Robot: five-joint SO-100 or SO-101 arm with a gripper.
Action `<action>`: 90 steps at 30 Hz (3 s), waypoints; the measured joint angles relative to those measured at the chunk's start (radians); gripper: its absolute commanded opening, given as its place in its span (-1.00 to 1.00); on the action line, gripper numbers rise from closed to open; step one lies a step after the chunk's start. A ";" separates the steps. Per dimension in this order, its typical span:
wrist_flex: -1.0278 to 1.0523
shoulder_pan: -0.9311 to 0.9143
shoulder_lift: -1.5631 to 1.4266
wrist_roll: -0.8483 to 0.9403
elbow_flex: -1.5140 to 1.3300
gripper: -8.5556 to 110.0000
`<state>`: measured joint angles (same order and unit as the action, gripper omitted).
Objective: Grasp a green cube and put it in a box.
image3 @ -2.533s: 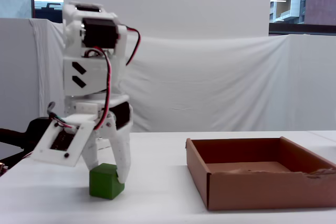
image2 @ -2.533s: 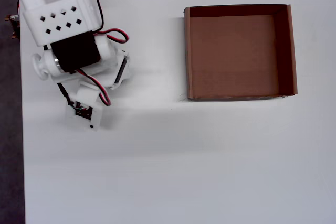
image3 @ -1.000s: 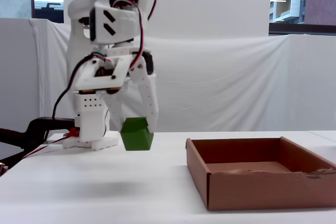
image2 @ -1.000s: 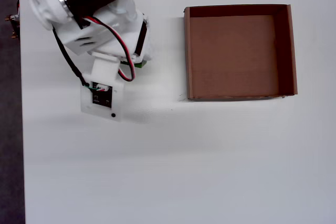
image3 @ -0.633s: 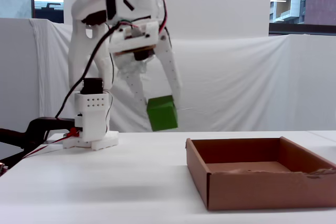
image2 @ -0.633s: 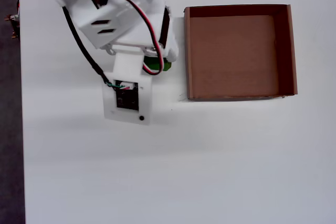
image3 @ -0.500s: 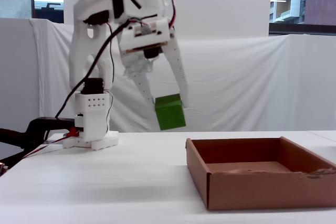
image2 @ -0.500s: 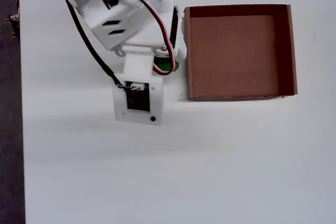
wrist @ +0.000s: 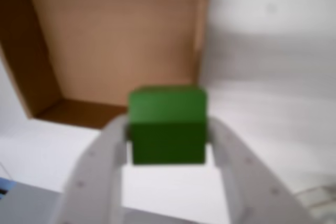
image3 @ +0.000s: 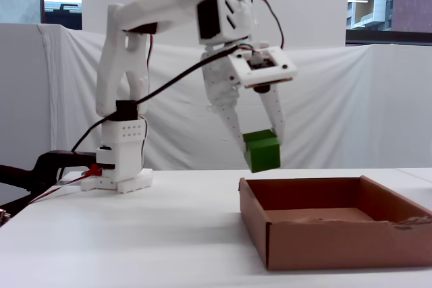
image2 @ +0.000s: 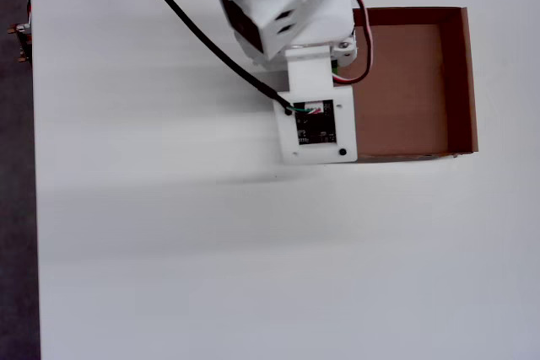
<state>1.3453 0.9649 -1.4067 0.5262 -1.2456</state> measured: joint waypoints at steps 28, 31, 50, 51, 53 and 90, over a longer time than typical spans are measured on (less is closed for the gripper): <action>-0.075 0.058 0.164 -0.015 -0.020 -0.58; -0.081 0.052 0.192 -0.015 -0.018 -0.58; -0.091 0.054 0.261 -0.035 0.011 -0.58; -0.091 0.055 0.264 -0.037 0.012 -0.58; -0.094 0.058 0.275 -0.041 0.020 -0.58; -0.002 0.021 0.186 -0.067 0.072 -0.51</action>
<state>1.3438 0.9863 -1.2210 0.4587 -1.1735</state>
